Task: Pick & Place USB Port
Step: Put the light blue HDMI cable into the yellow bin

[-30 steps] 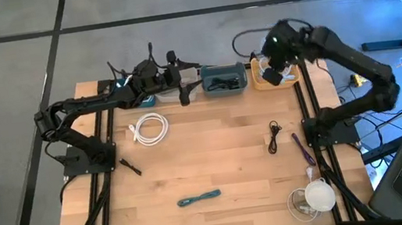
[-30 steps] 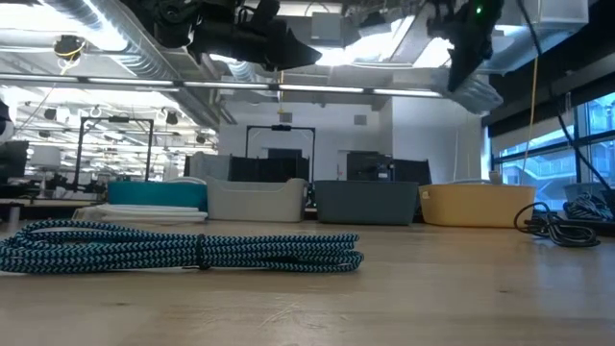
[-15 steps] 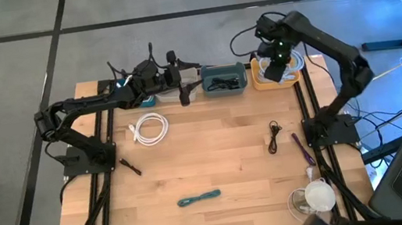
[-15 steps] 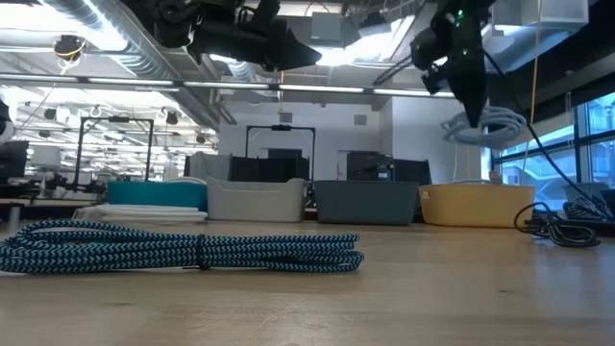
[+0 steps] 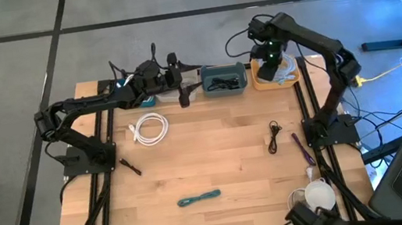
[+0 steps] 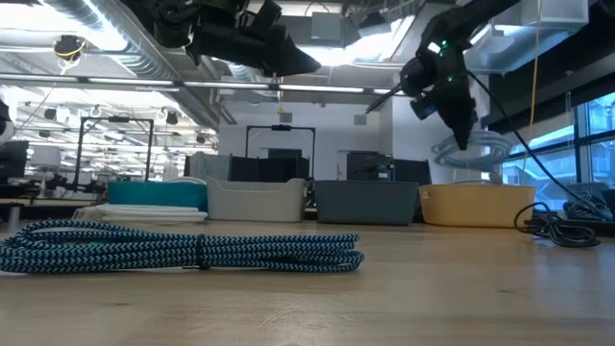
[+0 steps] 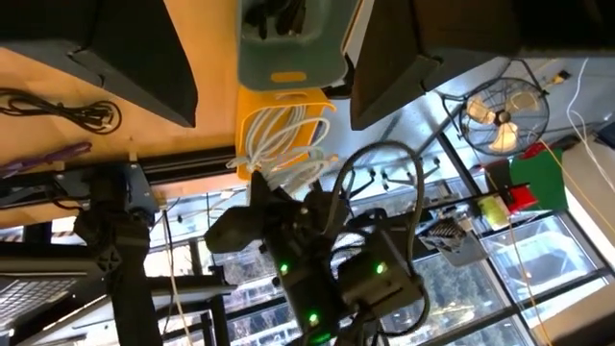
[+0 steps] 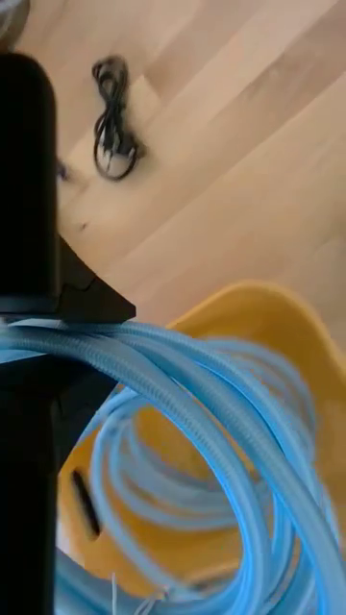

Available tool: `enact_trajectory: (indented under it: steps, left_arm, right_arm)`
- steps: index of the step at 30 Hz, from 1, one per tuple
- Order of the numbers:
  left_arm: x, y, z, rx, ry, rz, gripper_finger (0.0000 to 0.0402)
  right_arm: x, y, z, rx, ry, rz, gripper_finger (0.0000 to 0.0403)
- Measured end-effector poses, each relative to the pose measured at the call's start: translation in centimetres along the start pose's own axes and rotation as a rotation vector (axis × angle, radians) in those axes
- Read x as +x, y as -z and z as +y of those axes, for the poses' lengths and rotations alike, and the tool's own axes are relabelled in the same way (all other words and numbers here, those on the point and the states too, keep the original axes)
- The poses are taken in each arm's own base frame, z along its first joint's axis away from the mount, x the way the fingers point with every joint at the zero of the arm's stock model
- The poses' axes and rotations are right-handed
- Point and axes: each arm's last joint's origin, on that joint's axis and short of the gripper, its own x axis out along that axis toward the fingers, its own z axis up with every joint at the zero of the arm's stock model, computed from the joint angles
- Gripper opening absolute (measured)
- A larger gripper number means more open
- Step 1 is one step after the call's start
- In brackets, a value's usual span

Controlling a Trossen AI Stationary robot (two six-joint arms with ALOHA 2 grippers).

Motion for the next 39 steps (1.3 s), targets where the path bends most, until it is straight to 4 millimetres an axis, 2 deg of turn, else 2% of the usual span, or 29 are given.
enact_trajectory:
  steps: [7, 15, 20, 22, 24, 29, 32, 39]
  left_arm:
    - [0.0, 0.5, -0.1, -0.009, 0.015, 0.049, 0.0262]
    - [0.0, 0.8, -0.3, -0.015, 0.027, 0.086, 0.026]
    - [0.0, 0.8, -0.3, -0.001, 0.028, 0.085, 0.0258]
    - [0.0, 0.8, -0.3, -0.001, 0.027, 0.084, 0.0258]
    - [0.0, 0.8, -0.2, 0.001, 0.025, 0.077, 0.0257]
    - [0.0, 0.6, -0.2, 0.005, 0.019, 0.059, 0.0255]
    - [0.0, 0.6, -0.2, 0.005, 0.019, 0.06, 0.0255]
    - [0.0, 0.6, -0.2, 0.006, 0.019, 0.058, 0.0253]
  right_arm:
    - [2.9, -1.0, -0.3, 0.004, -0.07, 0.091, 0.0034]
    - [7.7, -0.2, -0.1, 0.009, -0.113, 0.193, 0.0034]
    - [9.3, 0.3, 0.1, 0.01, -0.128, 0.224, 0.0034]
    - [9.3, 0.3, 0.1, 0.01, -0.121, 0.217, 0.0048]
    - [9.1, 0.0, 0.0, 0.023, -0.104, 0.2, 0.0079]
    - [7.5, -0.7, -0.3, 0.061, -0.058, 0.141, 0.0142]
    - [6.3, -0.8, -0.3, 0.06, -0.047, 0.092, 0.0157]
    - [3.1, -0.6, -0.3, 0.079, 0.049, -0.064, 0.0161]
